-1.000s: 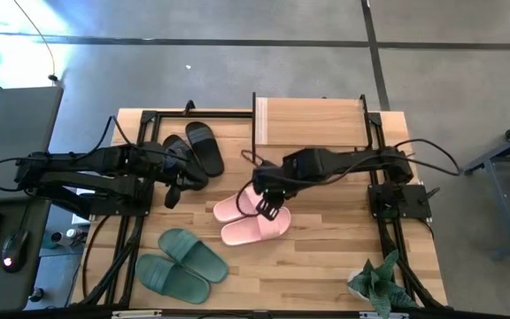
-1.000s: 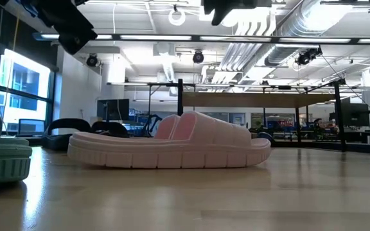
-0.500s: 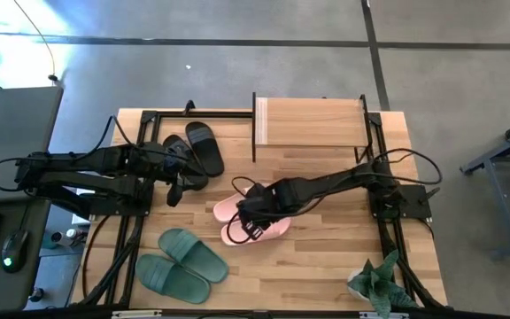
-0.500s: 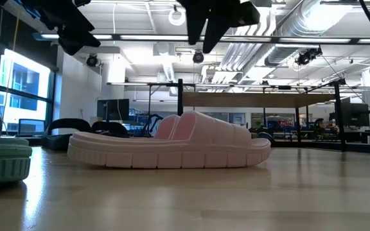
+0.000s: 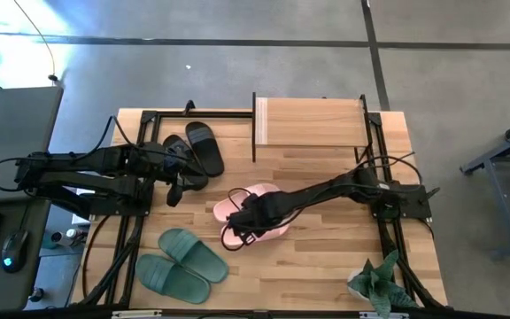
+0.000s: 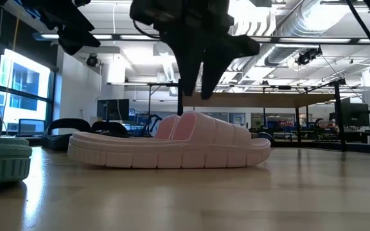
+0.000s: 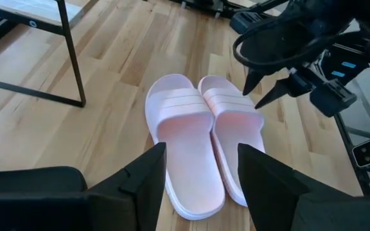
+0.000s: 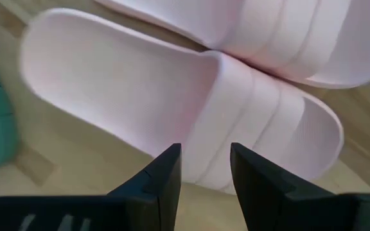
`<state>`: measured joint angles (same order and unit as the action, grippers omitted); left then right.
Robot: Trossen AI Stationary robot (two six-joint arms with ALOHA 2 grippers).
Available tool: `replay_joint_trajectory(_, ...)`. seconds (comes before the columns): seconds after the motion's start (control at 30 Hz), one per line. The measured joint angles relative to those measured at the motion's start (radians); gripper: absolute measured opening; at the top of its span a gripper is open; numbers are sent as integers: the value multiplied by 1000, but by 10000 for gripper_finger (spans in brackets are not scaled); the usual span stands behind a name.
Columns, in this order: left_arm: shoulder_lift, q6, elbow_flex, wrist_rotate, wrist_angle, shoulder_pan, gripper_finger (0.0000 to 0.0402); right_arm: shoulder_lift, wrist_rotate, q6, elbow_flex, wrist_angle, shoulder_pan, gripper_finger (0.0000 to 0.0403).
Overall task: Pick and place slides into the shelf
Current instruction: Put the pink bottom slide on the shelf
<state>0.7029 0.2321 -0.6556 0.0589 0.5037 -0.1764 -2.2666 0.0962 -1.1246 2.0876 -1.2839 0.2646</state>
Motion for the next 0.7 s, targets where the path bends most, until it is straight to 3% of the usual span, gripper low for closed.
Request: replay_joint_trajectory(0.7, 0, 0, 0, 0, 0, 0, 177, -8, 46, -80, 0, 40, 11, 124)
